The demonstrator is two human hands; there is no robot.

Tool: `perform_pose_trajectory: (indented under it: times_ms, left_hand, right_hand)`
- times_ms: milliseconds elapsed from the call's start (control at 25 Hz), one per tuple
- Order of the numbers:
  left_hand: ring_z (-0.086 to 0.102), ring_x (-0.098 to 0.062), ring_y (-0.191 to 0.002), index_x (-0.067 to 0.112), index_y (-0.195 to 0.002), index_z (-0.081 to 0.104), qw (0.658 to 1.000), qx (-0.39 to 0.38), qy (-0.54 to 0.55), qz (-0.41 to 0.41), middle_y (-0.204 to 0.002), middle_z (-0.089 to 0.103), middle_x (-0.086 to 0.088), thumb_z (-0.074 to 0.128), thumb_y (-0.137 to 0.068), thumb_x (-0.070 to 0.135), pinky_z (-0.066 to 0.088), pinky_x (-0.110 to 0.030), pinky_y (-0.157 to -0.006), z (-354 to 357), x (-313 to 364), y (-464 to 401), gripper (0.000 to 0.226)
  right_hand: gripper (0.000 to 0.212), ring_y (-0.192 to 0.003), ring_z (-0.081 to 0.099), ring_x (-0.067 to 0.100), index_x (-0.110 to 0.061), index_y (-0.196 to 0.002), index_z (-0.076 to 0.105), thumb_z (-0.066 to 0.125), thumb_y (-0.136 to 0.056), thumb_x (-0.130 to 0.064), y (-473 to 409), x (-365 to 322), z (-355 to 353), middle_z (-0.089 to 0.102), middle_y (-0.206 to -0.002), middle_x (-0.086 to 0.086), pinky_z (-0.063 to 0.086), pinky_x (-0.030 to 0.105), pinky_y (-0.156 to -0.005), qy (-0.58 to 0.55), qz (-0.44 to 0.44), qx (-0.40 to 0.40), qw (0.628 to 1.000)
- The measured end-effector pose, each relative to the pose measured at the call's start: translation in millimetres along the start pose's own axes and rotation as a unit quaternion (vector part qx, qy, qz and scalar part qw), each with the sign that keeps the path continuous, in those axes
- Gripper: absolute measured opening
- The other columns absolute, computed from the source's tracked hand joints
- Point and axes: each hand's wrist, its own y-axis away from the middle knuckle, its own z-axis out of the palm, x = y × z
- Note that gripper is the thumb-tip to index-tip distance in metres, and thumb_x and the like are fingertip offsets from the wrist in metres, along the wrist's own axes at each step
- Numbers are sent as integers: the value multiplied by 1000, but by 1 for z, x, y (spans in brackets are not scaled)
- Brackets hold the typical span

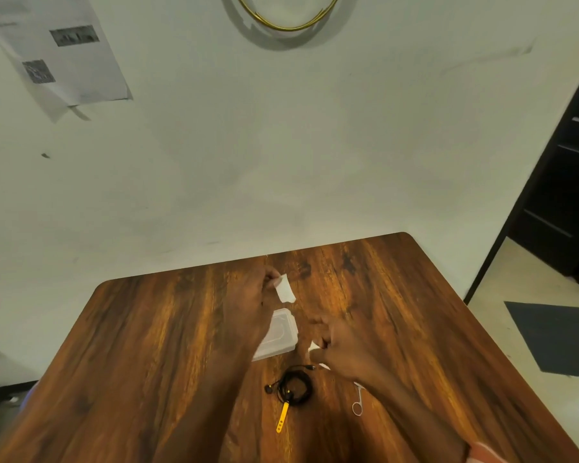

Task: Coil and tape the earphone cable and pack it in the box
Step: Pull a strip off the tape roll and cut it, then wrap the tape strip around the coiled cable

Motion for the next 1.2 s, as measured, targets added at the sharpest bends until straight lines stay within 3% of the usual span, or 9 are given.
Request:
perform_pose_trajectory:
  times_ms: [160,320,440,520,600,720,800,960,1200]
  left_hand:
    - [65,-2,-84,24,-97,66,999,-27,39,-7,-92,69,14,59,-96,24,46,-12,-68,-12,4,-4,7]
    - [71,-7,-85,36,-89,63,976,-33,174,-129,-91,72,14,68,-89,25,60,-44,-81,3,-7,19,12]
    - [71,-14,-90,31,-84,66,956,-53,246,-153,-94,73,9,72,-86,16,57,-54,-85,2,-12,28,16]
    - [69,-18,-99,26,-81,67,943,-87,294,-130,-102,74,5,72,-83,6,54,-57,-90,-1,-21,30,21]
    - [66,-19,-106,24,-78,69,931,-126,331,-87,-108,72,2,71,-76,4,52,-50,-95,-4,-31,30,21]
    - [61,-21,-113,26,-77,72,903,-204,375,-42,-116,65,-2,72,-74,9,50,-39,-95,-6,-39,29,17]
    - [58,-21,-117,29,-76,73,899,-251,359,-21,-122,61,-4,70,-77,3,50,-38,-95,-8,-42,26,26]
    - [58,-12,-117,31,-75,73,901,-309,303,-11,-125,58,-4,71,-76,2,52,-27,-89,-11,-39,16,29]
    - [63,-7,-102,13,-86,74,924,-289,250,-31,-111,67,-5,77,-79,3,52,-20,-79,23,-48,19,12]
  right_hand:
    - [61,-112,61,10,-20,-137,52,75,-81,-27,-4,48,12,62,-132,-2,44,14,-74,118,11,88,989]
    - [39,-126,52,29,-4,-131,52,58,-95,-17,-1,83,8,54,-124,9,42,36,-105,126,86,56,987]
    - [44,-111,58,14,-17,-127,55,63,-90,-38,-8,102,8,60,-125,0,49,32,-98,253,118,-4,960]
    - [44,-86,58,4,-25,-110,65,56,-85,-59,-17,94,14,67,-103,-7,53,27,-83,183,90,37,978]
    - [47,-77,61,12,-19,-92,70,54,-84,-62,-21,69,18,68,-87,-1,54,33,-76,-113,95,46,988]
    - [57,-97,67,28,-6,-118,65,49,-93,-55,-22,34,18,70,-107,16,53,41,-80,-447,104,-177,871]
    - [55,-96,68,28,-4,-123,60,59,-90,-48,-20,18,14,70,-106,18,55,39,-80,-487,70,-250,834]
    - [39,-73,68,18,-9,-98,74,88,-66,-26,-15,11,4,70,-85,8,57,31,-67,-474,42,-254,842]
    - [9,-73,66,15,-13,-88,73,74,-79,-14,-7,31,-8,70,-77,4,52,26,-62,-403,136,-146,893]
